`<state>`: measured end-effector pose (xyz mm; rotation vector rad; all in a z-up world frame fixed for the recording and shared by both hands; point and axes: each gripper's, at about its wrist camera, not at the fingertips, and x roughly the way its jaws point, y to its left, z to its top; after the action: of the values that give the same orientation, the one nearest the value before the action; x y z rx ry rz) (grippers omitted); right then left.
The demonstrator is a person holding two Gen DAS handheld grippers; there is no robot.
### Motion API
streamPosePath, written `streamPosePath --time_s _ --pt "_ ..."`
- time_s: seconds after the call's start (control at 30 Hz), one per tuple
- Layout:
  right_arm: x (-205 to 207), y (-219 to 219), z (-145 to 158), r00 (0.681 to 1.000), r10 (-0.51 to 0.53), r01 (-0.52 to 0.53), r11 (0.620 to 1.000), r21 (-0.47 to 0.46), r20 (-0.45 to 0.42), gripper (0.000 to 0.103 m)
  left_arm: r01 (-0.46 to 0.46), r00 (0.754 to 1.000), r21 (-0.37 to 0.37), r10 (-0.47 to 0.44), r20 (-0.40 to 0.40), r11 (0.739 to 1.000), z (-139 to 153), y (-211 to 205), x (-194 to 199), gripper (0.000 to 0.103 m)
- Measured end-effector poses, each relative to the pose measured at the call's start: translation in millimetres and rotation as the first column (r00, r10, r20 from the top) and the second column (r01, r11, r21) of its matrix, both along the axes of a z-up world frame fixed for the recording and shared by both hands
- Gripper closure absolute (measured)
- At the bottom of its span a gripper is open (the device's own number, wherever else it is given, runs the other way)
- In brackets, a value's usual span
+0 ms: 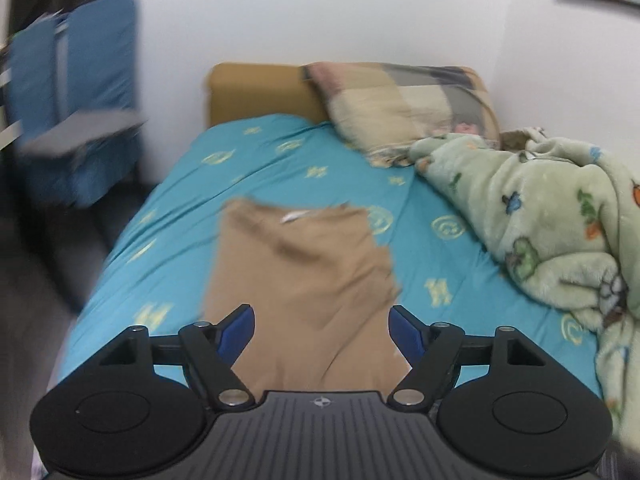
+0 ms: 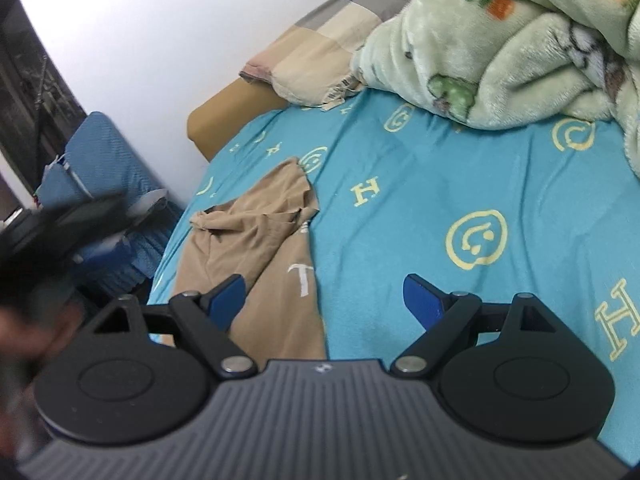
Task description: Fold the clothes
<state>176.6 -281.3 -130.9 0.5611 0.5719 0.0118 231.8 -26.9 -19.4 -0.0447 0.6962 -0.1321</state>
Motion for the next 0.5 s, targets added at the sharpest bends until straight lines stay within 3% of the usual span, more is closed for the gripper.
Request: streamPosePath --time_s 0.1,0.2,0.4,0.5 --pt "-5 5 3 1.000 0.022 -0.022 1.000 -0.014 0.012 0.016 -0.048 0.998 0.031 0.049 -0.027 0.998 6 41 -64 0.026" --pt "-10 10 8 0.999 0.034 -0.033 0.999 -0.040 0.016 0.016 -0.091 0.991 0.015 0.092 -0.097 0.996 -6 78 -110 0.026" --pt "-21 20 14 0.998 0.070 -0.070 0.993 -0.096 0.000 0.016 -0.117 0.942 0.003 0.112 -0.317 0.993 -55 130 -153 0.028" --pt "-28 25 17 0.996 0.084 -0.087 0.991 -0.106 -0.030 0.016 -0.119 0.912 0.003 0.111 -0.396 0.993 -75 141 -160 0.036"
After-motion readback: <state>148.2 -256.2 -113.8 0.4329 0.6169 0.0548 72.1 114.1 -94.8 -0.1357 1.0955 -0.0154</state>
